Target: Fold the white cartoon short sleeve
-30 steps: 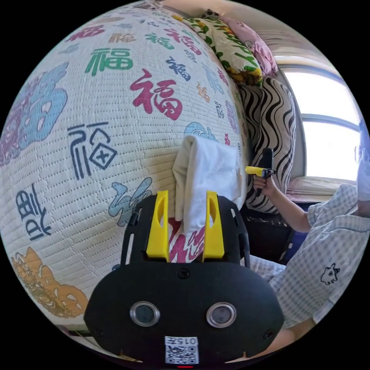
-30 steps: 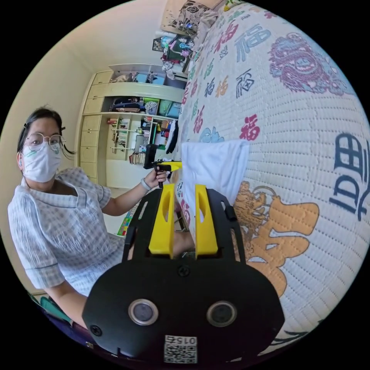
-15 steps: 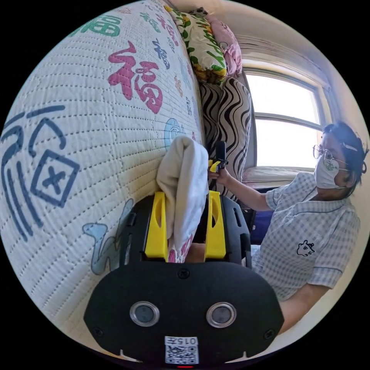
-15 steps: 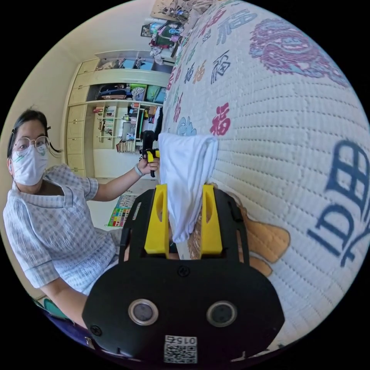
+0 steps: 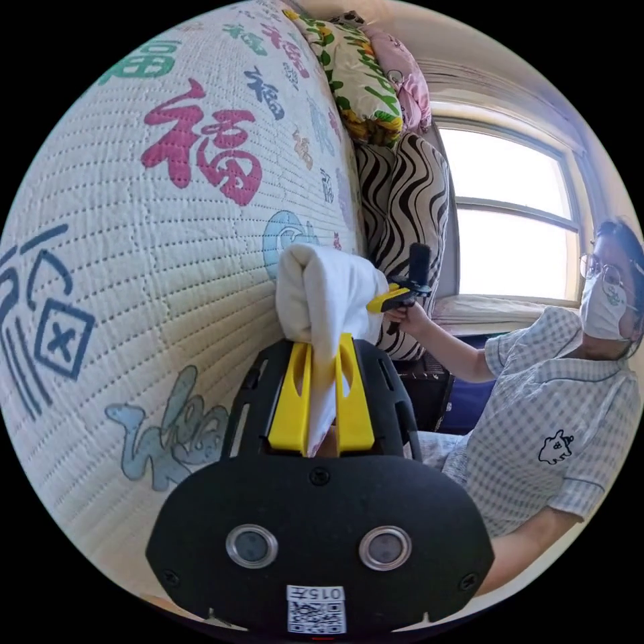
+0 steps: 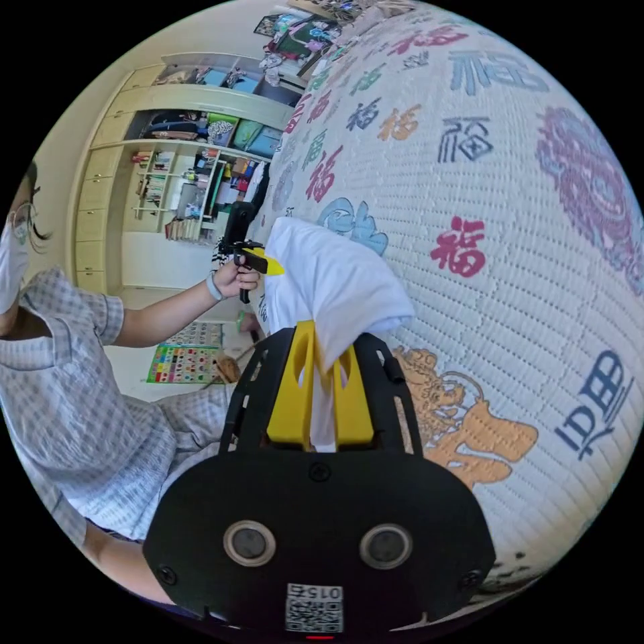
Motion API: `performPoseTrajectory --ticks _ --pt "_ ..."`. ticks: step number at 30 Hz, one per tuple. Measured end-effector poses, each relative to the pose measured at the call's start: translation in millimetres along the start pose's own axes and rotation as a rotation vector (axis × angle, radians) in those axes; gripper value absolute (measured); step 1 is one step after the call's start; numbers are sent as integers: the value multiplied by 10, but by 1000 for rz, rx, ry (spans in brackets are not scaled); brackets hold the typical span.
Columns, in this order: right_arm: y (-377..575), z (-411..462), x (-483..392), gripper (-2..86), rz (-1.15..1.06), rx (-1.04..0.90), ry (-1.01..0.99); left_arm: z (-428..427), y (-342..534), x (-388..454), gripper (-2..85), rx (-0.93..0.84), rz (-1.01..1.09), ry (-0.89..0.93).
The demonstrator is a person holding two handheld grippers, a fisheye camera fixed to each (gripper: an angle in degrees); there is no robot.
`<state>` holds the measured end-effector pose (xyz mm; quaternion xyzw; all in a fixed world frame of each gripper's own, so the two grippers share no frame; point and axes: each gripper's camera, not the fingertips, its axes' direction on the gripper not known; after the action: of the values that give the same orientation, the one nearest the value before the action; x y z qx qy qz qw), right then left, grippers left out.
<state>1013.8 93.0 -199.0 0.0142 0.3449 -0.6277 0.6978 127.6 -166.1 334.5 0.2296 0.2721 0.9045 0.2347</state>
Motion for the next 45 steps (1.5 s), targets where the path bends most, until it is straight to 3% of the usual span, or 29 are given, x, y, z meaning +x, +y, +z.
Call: performPoseTrajectory --ticks 6,11,17,28,32,35,37,41,45 --pt "-304 12 -979 39 -89 30 52 -891 52 825 52 165 24 -2" --pt "-857 638 -1643 40 -149 -15 -16 -1971 211 1214 52 219 -12 -86" --pt "-1951 2052 -2319 40 -200 -70 -122 -3537 611 1099 52 296 -118 -157" --pt "-3628 5457 -3950 42 -216 -234 -367 -6265 1846 921 53 355 -374 -302" --pt "-3980 6350 -4186 43 -218 -273 -330 -6574 1837 541 55 344 -442 -347" --pt "-4201 6951 -4130 48 -201 -331 -222 -6414 1667 114 66 304 -521 -385" --pt "-4332 7187 -4001 56 -182 -384 -277 -6213 1518 9 79 309 -543 -386" --pt "-4483 7050 -3813 59 -178 -385 -274 -6097 1388 285 90 395 -546 -383" --pt "-4947 6370 -3454 65 -186 -260 -56 -6266 1229 1051 91 552 -532 -517"
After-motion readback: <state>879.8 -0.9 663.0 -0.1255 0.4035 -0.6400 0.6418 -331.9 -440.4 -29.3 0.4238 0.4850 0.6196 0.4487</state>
